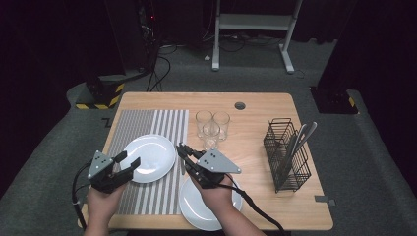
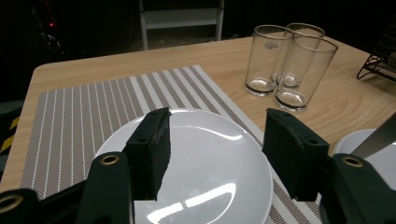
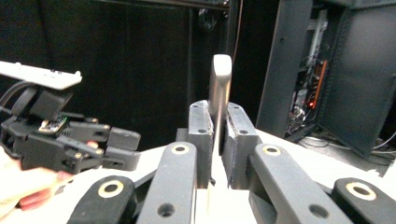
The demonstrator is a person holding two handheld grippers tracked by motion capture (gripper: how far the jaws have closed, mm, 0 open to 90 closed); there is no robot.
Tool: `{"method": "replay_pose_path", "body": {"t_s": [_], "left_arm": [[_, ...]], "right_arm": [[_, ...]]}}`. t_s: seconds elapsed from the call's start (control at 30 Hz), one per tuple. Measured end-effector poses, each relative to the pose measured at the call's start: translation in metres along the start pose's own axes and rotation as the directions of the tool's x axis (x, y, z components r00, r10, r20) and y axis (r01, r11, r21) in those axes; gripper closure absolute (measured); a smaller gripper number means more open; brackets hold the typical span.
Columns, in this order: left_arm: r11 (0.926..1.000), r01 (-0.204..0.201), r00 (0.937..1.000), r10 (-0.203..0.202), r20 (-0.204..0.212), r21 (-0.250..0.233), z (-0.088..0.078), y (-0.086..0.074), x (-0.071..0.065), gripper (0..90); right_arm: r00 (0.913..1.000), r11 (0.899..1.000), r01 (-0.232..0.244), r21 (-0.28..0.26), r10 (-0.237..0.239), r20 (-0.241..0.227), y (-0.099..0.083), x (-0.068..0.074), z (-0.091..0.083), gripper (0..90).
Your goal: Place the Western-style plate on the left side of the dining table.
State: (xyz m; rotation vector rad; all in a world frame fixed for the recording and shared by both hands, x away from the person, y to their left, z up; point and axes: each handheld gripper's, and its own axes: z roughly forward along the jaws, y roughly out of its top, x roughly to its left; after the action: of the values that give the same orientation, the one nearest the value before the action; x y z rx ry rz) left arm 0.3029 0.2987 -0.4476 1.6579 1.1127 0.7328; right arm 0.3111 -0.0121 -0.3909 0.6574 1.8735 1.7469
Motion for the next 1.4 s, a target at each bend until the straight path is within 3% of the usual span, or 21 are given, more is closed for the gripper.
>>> {"method": "replay_pose_path", "body": {"t_s": [0.53, 0.87, 1.4], "left_arm": [[0.9997, 0.010, 0.9977, -0.009, 0.067, -0.023, 0.001, 0.006, -0.014, 41.4], [0.9983, -0.021, 0.9926, 0.027, 0.118, -0.054, -0.004, 0.016, -0.030, 41.0], [0.9934, -0.018, 0.9879, 0.036, 0.151, -0.113, -0.015, 0.026, -0.043, 40.9]], "right_arm": [[0.9993, 0.998, 0.003, 0.063, -0.001, -0.038, -0.017, 0.017, 0.014, 83.1], [0.9989, 0.996, 0.005, 0.086, -0.001, -0.047, -0.023, 0.021, 0.018, 83.1], [0.9988, 0.995, 0.006, 0.103, -0.001, -0.048, -0.028, 0.024, 0.025, 83.0]]}}
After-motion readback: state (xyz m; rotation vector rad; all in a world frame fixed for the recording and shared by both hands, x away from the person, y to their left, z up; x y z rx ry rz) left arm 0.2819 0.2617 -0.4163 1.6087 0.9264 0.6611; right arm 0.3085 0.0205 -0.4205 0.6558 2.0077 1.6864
